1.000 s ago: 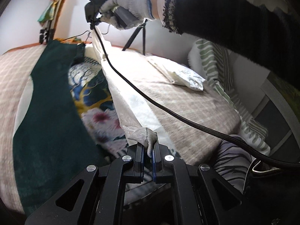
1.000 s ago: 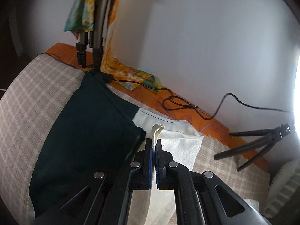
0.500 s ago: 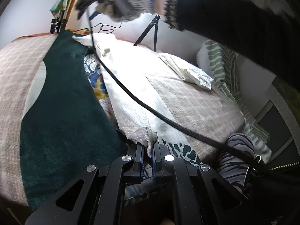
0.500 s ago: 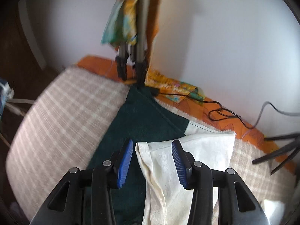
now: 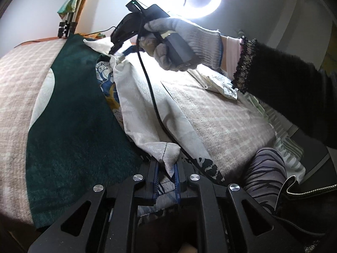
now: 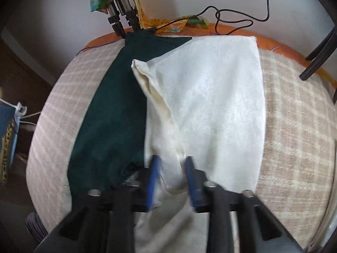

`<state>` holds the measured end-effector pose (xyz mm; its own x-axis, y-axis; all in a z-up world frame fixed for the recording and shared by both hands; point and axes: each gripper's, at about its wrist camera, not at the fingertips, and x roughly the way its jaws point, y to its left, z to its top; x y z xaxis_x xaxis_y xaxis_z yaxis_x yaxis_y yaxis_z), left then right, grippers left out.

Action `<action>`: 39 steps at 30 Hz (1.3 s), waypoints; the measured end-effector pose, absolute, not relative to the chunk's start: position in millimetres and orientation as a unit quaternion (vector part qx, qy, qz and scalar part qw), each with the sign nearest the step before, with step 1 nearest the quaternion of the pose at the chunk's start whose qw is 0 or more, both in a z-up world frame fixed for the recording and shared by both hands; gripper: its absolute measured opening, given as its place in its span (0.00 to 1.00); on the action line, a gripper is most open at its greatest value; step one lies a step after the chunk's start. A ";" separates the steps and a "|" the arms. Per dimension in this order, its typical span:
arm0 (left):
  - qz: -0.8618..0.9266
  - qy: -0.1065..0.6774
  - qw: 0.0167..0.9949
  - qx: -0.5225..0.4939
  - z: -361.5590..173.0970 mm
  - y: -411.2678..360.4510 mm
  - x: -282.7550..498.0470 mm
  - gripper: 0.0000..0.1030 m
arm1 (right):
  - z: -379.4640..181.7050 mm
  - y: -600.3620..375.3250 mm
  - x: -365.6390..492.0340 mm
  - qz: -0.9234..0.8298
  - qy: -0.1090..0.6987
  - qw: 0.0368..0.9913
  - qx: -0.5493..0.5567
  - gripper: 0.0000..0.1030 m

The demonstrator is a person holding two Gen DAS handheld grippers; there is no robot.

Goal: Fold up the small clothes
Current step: 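Fold the white panel lengthwise over toward the green fold with both tools, then release the white panel and bring both tools to the shirt hem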

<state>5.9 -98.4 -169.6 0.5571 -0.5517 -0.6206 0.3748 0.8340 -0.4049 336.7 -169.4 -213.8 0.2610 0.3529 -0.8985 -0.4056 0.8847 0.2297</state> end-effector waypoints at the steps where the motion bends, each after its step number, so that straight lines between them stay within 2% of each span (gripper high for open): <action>1: -0.263 0.394 0.873 -0.113 -169.5 -98.1 5.5 0.17 | -210.3 -167.4 336.2 0.247 0.558 0.792 -0.009 0.13; 3: -0.259 0.398 0.873 -0.112 -170.1 -97.1 3.7 0.34 | -198.3 -158.7 331.3 0.300 0.547 0.781 0.024 0.14; 4: -0.257 0.399 0.873 -0.113 -170.1 -96.6 2.8 0.35 | -190.2 -155.4 327.2 0.332 0.542 0.771 0.040 0.19; 5: -0.257 0.401 0.872 -0.115 -170.4 -96.0 1.8 0.35 | -180.7 -152.8 322.2 0.362 0.537 0.760 0.052 0.27; 6: -0.258 0.405 0.870 -0.117 -170.6 -95.6 1.5 0.36 | -172.8 -152.9 317.7 0.375 0.533 0.756 0.053 0.43; 7: -0.259 0.409 0.867 -0.119 -170.9 -95.5 1.1 0.38 | -167.8 -153.4 311.6 0.380 0.528 0.758 0.051 0.48; 11: -0.264 0.411 0.864 -0.120 -165.2 -91.7 -3.8 0.40 | -155.4 -173.4 288.3 0.352 0.515 0.781 0.026 0.47; 18: -0.249 0.402 0.871 -0.133 -144.3 -60.6 -9.2 0.40 | -161.3 -247.9 197.9 0.324 0.495 0.806 -0.020 0.36; 25: -0.185 0.419 0.883 -0.102 -126.9 -24.3 5.2 0.41 | -201.9 -280.0 110.2 0.276 0.512 0.811 -0.066 0.37; 31: -0.126 0.484 0.861 -0.095 -149.9 10.0 8.2 0.43 | -228.7 -301.0 68.4 0.271 0.543 0.795 -0.021 0.37; 36: -0.126 0.505 0.848 -0.097 -170.4 4.5 4.9 0.43 | -239.4 -293.2 50.2 0.269 0.545 0.793 -0.027 0.36; 38: -0.130 0.494 0.856 -0.083 -170.7 -2.1 2.9 0.40 | -239.6 -287.3 47.4 0.262 0.539 0.800 -0.044 0.35; 39: -0.131 0.488 0.860 -0.077 -170.2 -3.9 2.7 0.32 | -239.7 -284.1 47.3 0.259 0.538 0.801 -0.051 0.34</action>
<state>2.7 -3.9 -170.2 0.4902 -0.3011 -0.8179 0.1505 0.9536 -0.2609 47.3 -284.1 -239.7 0.2871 0.3608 -0.8874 -0.4702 0.8601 0.1976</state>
